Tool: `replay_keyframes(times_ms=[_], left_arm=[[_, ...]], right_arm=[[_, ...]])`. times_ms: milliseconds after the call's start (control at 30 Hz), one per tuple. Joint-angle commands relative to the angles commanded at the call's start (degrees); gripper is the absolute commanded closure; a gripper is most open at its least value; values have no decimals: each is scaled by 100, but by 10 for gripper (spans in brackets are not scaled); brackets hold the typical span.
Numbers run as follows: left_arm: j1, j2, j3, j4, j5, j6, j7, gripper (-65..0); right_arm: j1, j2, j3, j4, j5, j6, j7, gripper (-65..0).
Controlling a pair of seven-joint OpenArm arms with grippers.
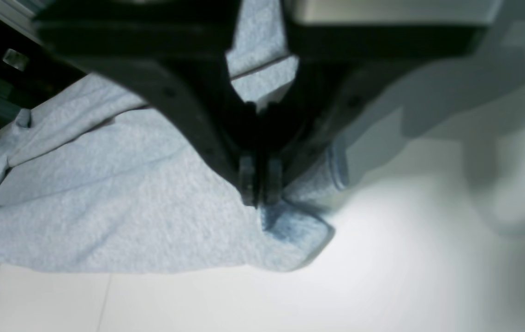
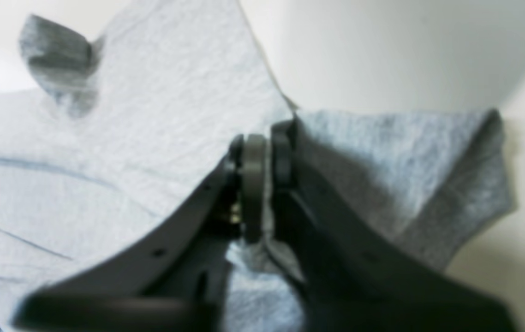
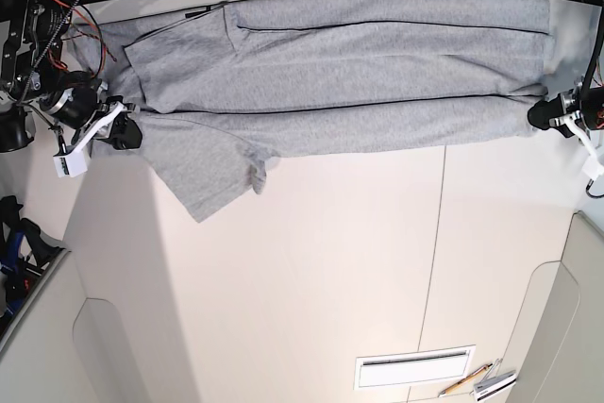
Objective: Fold the T-shirt properly
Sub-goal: 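Grasp the opposite side edge of the shirt with both grippers, then fold the grasped edge over onto the first fold, narrowing the shirt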
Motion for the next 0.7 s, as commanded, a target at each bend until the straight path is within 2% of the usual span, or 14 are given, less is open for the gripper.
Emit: replay_keyframes(times_ms=[67, 133, 200, 300, 367, 567, 633, 700], left_arm=[[2, 0, 0, 0, 0, 0, 0, 0], [0, 0, 0, 0, 0, 0, 0, 0], [0, 0, 0, 0, -2, 0, 0, 0], [0, 0, 0, 0, -20, 0, 2, 0], [0, 0, 0, 0, -31, 0, 0, 0], [2, 0, 0, 0, -149, 0, 28, 0], [-2, 0, 0, 0, -149, 0, 26, 0], [0, 0, 0, 0, -149, 0, 24, 0]], right_arm=[[0, 0, 0, 0, 0, -2, 2, -240], [0, 0, 0, 0, -2, -2, 131, -305], [33, -15, 0, 0, -2, -2, 240, -312], [70, -33, 0, 0, 4, -15, 699, -312], [199, -74, 0, 0, -9, -22, 730, -312], [850, -498, -42, -229, -616, -70, 907, -312], [1093, -616, -111, -538, -723, -66, 977, -312], [1351, -667, -234, -1023, -1005, -70, 1272, -312]])
